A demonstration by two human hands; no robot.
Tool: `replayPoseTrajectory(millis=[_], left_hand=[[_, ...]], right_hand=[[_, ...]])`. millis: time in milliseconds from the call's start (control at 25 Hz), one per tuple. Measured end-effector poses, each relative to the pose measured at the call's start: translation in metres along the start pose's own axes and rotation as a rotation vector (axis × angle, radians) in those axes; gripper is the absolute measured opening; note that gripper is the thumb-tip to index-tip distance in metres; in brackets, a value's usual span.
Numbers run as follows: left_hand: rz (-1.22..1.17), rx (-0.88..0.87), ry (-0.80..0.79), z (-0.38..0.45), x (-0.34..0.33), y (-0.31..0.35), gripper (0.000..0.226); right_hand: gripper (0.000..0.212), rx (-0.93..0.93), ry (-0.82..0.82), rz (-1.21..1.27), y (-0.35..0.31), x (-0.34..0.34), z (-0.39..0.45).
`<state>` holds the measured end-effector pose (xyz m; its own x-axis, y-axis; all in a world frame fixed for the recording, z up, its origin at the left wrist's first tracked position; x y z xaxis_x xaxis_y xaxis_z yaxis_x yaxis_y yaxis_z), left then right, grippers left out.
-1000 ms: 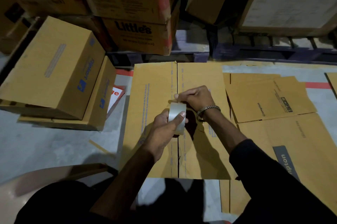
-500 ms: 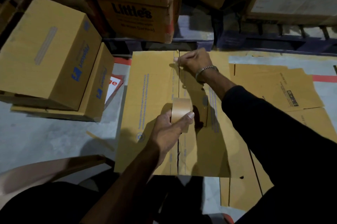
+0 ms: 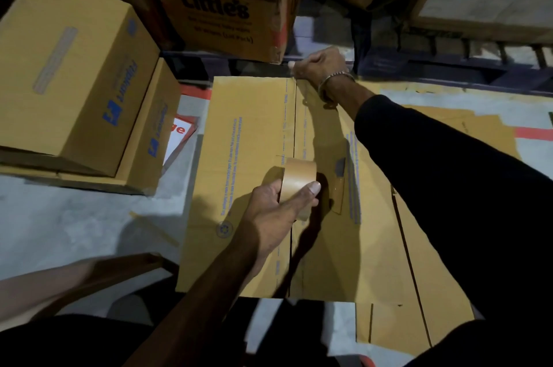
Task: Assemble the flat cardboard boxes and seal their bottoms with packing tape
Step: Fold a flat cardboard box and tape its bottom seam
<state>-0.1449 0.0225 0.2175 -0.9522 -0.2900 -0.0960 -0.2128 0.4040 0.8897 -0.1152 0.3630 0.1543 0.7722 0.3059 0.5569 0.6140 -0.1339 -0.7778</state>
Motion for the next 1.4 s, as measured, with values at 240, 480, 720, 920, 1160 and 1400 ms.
replayPoseTrajectory(millis=[240, 480, 720, 920, 1160, 1400], left_hand=[[-0.028, 0.0, 0.013, 0.001, 0.0, -0.003, 0.029], [-0.025, -0.008, 0.022, 0.005, 0.002, -0.009, 0.027], [-0.024, -0.023, 0.036, 0.007, 0.002, -0.014, 0.027], [-0.005, -0.037, 0.034, 0.009, 0.0, -0.014, 0.03], [-0.005, 0.012, 0.045, 0.011, 0.001, -0.014, 0.024], [-0.028, 0.007, 0.052, 0.004, 0.0, -0.008, 0.024]], right_hand=[[0.019, -0.074, -0.083, -0.135, -0.009, -0.005, 0.023], [0.05, -0.203, -0.194, -0.302, 0.002, -0.01, 0.03], [0.025, -0.214, -0.362, -0.555, -0.011, -0.006, 0.027], [0.016, -0.145, -0.24, -0.633, -0.011, -0.003, 0.019], [0.024, 0.15, 0.195, -0.162, -0.006, 0.01, 0.008], [0.065, 0.287, -0.019, -0.524, 0.016, 0.01, -0.031]])
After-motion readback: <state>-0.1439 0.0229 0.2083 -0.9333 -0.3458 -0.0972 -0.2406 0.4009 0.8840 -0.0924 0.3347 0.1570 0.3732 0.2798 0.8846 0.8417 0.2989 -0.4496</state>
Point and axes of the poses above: each hand's wrist, its own z-axis towards the middle knuckle, its own x-axis out of the back of the hand, y = z × x, the point moved 5 cm from there along z, towards the middle knuckle, and after that the axes turned 9 degrees about -x, right-handed, at the moved point
